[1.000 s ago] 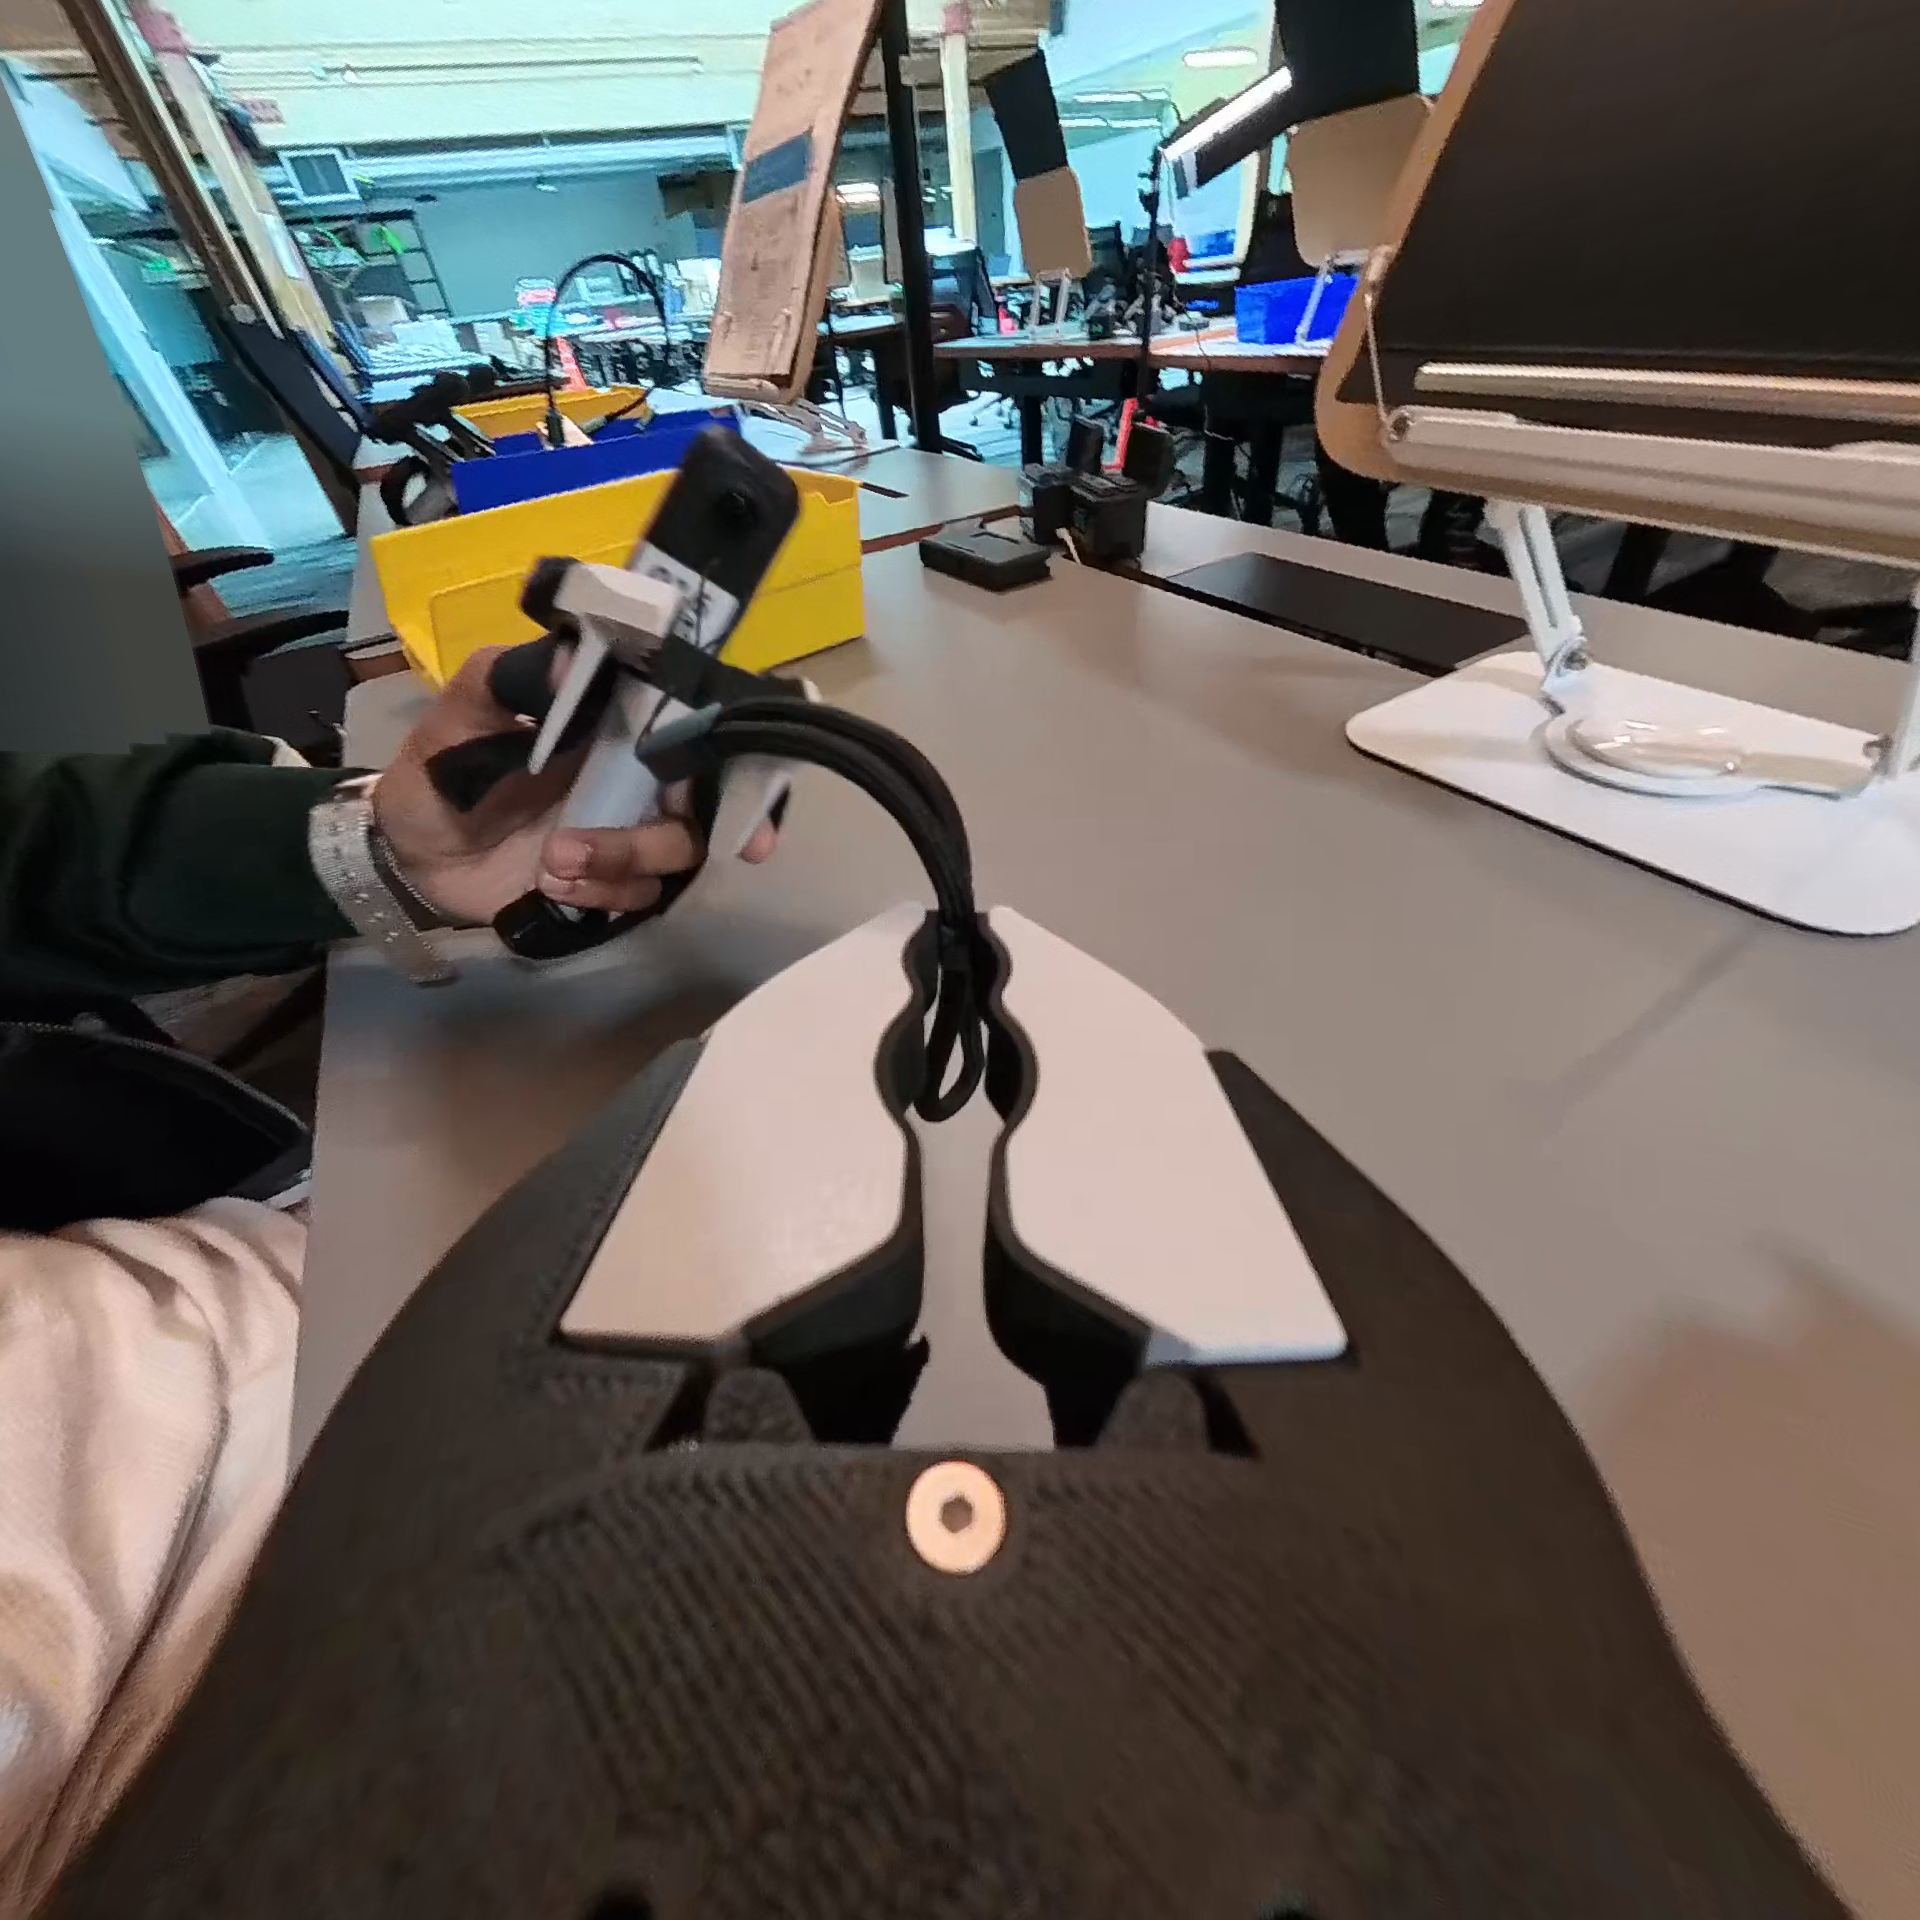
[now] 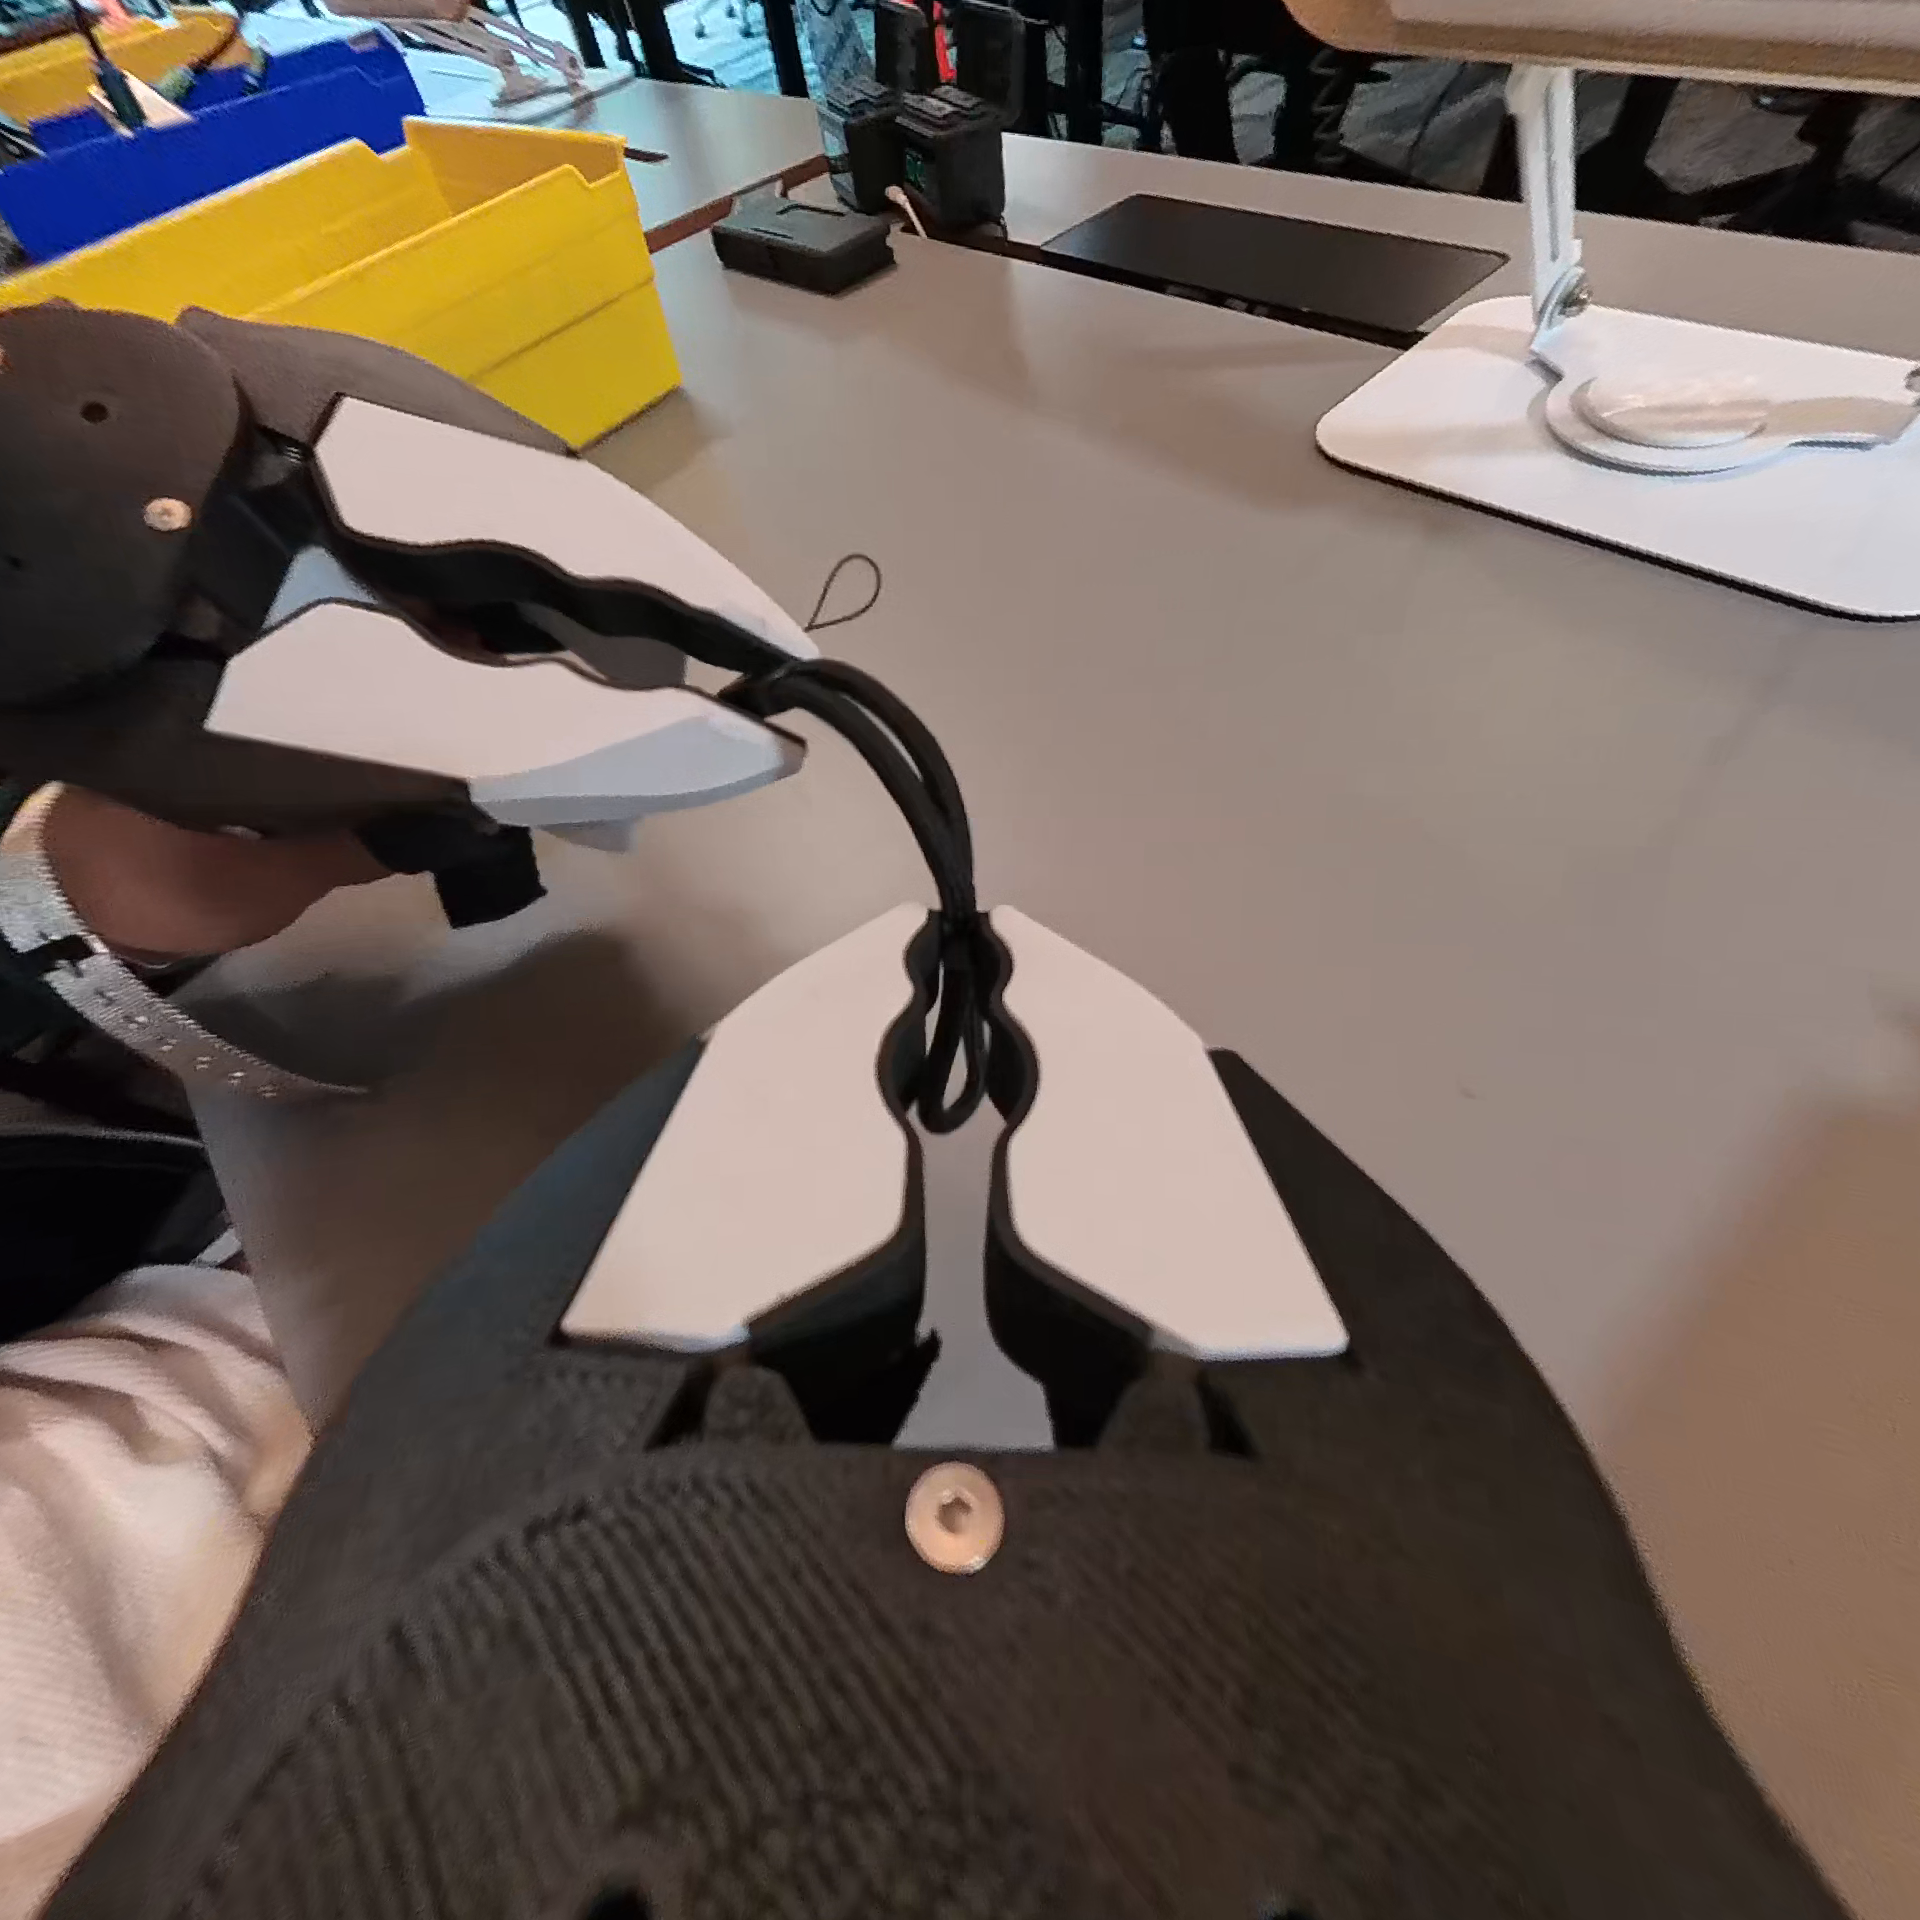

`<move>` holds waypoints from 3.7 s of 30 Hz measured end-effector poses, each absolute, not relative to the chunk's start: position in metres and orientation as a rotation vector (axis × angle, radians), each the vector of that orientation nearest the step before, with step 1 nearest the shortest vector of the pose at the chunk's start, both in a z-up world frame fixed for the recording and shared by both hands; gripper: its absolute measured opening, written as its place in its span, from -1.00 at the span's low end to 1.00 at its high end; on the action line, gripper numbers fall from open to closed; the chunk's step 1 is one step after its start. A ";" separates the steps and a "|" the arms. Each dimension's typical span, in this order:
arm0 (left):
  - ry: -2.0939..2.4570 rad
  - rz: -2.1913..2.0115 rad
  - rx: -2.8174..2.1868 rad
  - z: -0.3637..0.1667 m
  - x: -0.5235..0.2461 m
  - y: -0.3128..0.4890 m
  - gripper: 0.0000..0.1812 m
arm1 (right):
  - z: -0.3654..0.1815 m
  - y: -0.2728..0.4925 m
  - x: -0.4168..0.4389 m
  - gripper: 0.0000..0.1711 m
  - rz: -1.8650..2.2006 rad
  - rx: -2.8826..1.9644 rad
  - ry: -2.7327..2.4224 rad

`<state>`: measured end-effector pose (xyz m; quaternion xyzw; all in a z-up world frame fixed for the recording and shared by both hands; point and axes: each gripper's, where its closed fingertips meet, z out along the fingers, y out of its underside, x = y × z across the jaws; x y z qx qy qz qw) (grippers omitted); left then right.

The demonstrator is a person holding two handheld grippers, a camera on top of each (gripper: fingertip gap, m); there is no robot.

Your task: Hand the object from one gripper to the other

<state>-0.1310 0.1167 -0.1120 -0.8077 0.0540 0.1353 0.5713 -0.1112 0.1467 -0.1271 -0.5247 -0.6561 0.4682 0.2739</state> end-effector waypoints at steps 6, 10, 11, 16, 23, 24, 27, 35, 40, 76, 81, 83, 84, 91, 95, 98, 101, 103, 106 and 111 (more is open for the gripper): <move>0.092 0.219 -1.949 -0.123 -0.132 0.118 -0.86 | -0.116 0.131 -0.107 -0.93 1.412 -1.336 -1.792; 0.061 0.144 -1.956 -0.127 -0.133 0.118 -0.86 | -0.112 0.122 -0.103 -0.93 1.441 -1.272 -1.832; 0.062 0.142 -1.957 -0.127 -0.133 0.118 -0.86 | -0.111 0.119 -0.103 -0.93 1.451 -1.266 -1.841; 0.104 0.177 -1.958 -0.128 -0.131 0.118 -0.86 | -0.109 0.111 -0.099 -0.93 1.506 -1.232 -1.875; 0.105 0.110 -1.949 -0.131 -0.127 0.119 -0.86 | -0.103 0.126 -0.102 -0.93 1.487 -1.236 -1.797; 0.104 0.099 -1.946 -0.130 -0.127 0.119 -0.86 | -0.102 0.127 -0.102 -0.93 1.489 -1.239 -1.784; 0.107 0.049 -1.938 -0.129 -0.123 0.119 -0.87 | -0.099 0.130 -0.103 -0.93 1.513 -1.248 -1.754; 0.100 0.053 -1.949 -0.132 -0.124 0.119 -0.85 | -0.098 0.128 -0.102 -0.93 1.530 -1.240 -1.756; 0.114 0.150 -1.938 -0.128 -0.129 0.118 -0.77 | -0.103 0.127 -0.102 -0.93 1.524 -1.264 -1.772; -0.155 -0.672 -1.372 -0.068 -0.135 0.099 -0.93 | -0.078 0.148 -0.103 -0.51 1.765 -1.184 -1.539; -0.110 -0.736 -1.350 -0.065 -0.124 0.099 -0.93 | -0.079 0.144 -0.102 -0.54 1.746 -1.157 -1.563; -0.085 -0.763 -1.356 -0.065 -0.118 0.100 -0.93 | -0.077 0.142 -0.101 -0.55 1.750 -1.133 -1.567; -0.075 -0.778 -1.355 -0.064 -0.115 0.100 -0.93 | -0.076 0.141 -0.101 -0.56 1.754 -1.117 -1.569; 0.003 -0.937 -1.345 -0.062 -0.092 0.099 -0.94 | -0.071 0.123 -0.093 -0.68 1.768 -0.972 -1.635; 0.040 -0.980 -1.365 -0.065 -0.080 0.101 -0.94 | -0.065 0.109 -0.086 -0.70 1.822 -0.886 -1.664; 0.049 -0.998 -1.374 -0.067 -0.076 0.102 -0.94 | -0.060 0.104 -0.082 -0.71 1.838 -0.839 -1.664; 0.054 -1.029 -1.378 -0.069 -0.071 0.103 -0.94 | -0.057 0.102 -0.081 -0.72 1.839 -0.818 -1.649; 0.061 -1.056 -1.381 -0.070 -0.067 0.103 -0.94 | -0.055 0.101 -0.081 -0.73 1.839 -0.814 -1.641; 0.088 -1.083 -1.404 -0.073 -0.057 0.104 -0.94 | -0.053 0.100 -0.080 -0.76 1.842 -0.795 -1.633; 0.101 -1.103 -1.421 -0.076 -0.053 0.105 -0.94 | -0.035 0.106 -0.073 -0.83 1.857 -0.741 -1.551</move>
